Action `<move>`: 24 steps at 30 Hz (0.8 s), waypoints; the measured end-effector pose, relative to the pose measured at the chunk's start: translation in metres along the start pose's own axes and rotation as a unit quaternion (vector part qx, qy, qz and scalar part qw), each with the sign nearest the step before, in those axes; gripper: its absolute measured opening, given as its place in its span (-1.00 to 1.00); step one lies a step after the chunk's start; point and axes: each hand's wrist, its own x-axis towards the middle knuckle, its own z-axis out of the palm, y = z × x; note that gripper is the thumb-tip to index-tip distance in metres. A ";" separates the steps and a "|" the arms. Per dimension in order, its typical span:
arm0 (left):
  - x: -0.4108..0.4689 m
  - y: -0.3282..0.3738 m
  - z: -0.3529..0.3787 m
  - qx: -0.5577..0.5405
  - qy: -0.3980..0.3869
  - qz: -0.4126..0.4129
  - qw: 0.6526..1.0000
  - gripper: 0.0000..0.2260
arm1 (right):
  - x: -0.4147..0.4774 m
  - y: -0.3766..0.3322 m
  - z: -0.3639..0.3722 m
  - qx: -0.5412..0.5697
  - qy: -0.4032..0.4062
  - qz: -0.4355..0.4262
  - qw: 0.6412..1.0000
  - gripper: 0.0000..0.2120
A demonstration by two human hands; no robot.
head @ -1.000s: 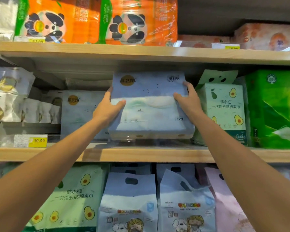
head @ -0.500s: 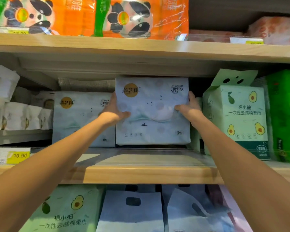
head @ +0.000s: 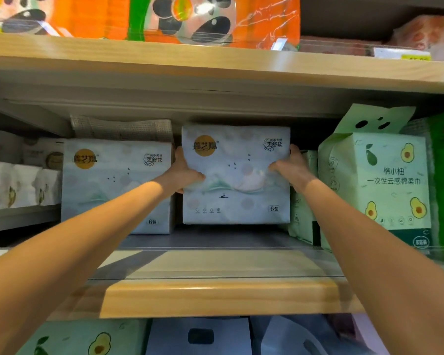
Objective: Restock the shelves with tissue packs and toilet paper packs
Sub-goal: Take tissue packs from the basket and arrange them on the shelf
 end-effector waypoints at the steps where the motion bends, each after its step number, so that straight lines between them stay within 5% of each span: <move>1: 0.001 0.000 0.002 0.002 0.002 -0.004 1.000 -0.23 | 0.001 0.004 0.002 0.005 -0.003 0.002 1.000 -0.49; 12: 0.013 -0.016 0.006 -0.032 0.033 0.033 0.998 -0.01 | 0.007 0.030 0.019 -0.037 -0.072 -0.037 0.996 -0.19; 24: 0.014 -0.024 0.016 0.011 0.002 -0.002 1.000 -0.01 | 0.016 0.047 0.012 -0.073 -0.077 -0.015 0.994 -0.18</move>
